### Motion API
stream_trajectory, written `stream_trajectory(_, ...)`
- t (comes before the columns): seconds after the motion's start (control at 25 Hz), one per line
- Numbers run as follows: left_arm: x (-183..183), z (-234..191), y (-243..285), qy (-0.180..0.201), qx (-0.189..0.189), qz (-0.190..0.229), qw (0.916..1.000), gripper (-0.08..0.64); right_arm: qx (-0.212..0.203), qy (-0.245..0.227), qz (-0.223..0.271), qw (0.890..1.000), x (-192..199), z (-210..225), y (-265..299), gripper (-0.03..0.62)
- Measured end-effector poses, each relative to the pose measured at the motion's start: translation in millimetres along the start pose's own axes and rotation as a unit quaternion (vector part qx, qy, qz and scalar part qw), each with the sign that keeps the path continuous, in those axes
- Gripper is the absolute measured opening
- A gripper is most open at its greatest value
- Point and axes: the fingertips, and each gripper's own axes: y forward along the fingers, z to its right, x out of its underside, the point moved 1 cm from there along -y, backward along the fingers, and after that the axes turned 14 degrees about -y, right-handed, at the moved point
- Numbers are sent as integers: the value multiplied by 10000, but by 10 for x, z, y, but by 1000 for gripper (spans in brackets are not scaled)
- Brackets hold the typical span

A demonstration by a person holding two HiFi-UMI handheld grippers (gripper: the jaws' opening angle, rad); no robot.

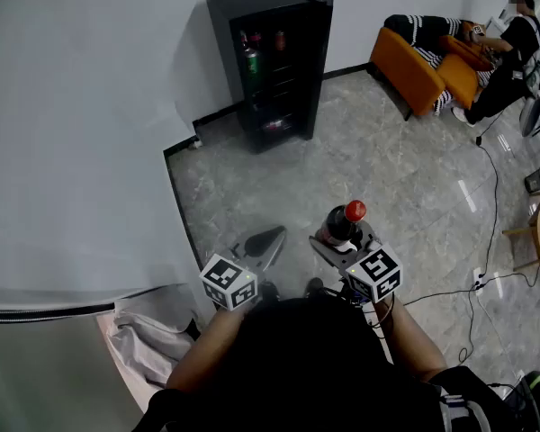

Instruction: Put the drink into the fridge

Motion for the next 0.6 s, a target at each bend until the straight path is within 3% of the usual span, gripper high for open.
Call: stream_trajectory(0.6, 52, 70, 84, -72, 110, -23, 9999, 12, -12, -10, 82, 10000, 32, -47, -142, 279)
